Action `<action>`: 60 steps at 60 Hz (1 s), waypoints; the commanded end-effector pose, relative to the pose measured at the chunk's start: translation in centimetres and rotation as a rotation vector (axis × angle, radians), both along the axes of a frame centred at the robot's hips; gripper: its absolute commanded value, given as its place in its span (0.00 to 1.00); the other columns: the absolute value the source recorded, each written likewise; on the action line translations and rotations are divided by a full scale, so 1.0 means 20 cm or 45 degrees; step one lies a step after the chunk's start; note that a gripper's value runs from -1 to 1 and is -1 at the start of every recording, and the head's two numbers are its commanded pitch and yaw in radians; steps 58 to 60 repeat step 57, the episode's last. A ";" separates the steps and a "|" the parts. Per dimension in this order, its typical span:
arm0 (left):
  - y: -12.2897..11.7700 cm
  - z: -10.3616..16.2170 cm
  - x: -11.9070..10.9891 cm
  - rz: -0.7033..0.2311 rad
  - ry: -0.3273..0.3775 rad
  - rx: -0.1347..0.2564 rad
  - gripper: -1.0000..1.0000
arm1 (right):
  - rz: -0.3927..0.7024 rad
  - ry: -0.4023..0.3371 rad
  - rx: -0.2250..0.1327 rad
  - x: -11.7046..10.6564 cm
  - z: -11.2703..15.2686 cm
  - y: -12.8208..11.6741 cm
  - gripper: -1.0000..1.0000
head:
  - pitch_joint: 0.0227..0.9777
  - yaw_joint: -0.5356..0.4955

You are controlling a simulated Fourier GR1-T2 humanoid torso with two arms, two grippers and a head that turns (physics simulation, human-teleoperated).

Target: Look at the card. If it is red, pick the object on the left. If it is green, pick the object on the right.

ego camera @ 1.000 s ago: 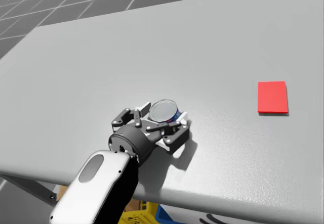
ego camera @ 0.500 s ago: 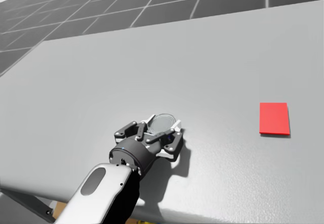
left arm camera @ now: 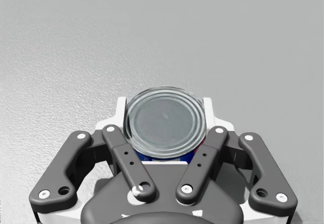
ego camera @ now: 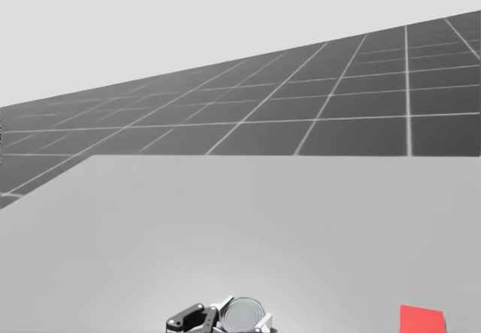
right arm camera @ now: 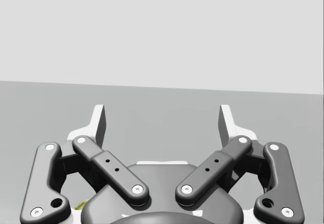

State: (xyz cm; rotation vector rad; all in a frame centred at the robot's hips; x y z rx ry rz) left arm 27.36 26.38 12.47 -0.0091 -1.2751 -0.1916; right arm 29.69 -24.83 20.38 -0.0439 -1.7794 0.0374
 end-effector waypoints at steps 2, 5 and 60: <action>-0.04 -0.04 -0.04 -0.154 0.071 0.004 1.00 | -0.004 -0.002 -0.003 0.00 0.00 0.00 0.00 | 0.41 0.95; -0.04 -0.01 -0.04 -0.156 0.054 0.008 1.00 | -0.004 -0.003 -0.003 0.00 0.00 0.00 0.00 | 0.41 0.95; 0.08 1.03 0.06 -0.133 -0.478 0.284 1.00 | 0.000 0.004 -0.023 0.00 -0.01 0.00 0.00 | 0.39 0.98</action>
